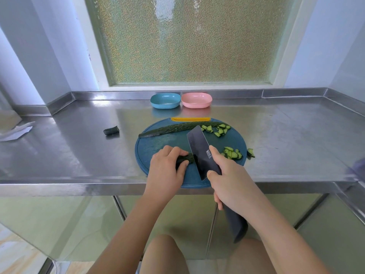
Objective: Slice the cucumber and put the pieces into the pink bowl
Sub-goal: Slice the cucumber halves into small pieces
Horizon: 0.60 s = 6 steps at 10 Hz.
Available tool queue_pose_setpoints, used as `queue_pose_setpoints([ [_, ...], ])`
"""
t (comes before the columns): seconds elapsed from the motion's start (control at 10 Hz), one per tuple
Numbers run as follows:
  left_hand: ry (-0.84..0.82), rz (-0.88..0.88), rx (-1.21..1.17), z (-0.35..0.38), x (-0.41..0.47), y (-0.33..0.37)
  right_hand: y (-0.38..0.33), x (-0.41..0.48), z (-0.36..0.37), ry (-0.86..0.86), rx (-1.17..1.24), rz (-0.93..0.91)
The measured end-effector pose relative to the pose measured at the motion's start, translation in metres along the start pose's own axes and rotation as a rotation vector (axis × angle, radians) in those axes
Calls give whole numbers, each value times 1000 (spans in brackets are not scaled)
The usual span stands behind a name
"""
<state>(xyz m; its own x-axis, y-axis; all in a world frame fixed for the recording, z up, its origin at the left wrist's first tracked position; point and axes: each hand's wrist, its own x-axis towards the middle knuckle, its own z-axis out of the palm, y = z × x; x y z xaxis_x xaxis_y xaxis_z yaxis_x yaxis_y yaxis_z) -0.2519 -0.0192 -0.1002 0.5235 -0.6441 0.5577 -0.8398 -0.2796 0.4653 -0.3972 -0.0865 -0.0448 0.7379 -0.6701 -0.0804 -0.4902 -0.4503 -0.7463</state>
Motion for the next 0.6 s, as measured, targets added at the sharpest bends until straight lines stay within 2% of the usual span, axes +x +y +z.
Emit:
queue_pose_setpoints([
  [0.3,8,7,5,0,0,0,-5,-1,4,-3,-117,-2],
  [0.6,1,23,24,1,0,0,-7,17,17,-38,-35,58],
])
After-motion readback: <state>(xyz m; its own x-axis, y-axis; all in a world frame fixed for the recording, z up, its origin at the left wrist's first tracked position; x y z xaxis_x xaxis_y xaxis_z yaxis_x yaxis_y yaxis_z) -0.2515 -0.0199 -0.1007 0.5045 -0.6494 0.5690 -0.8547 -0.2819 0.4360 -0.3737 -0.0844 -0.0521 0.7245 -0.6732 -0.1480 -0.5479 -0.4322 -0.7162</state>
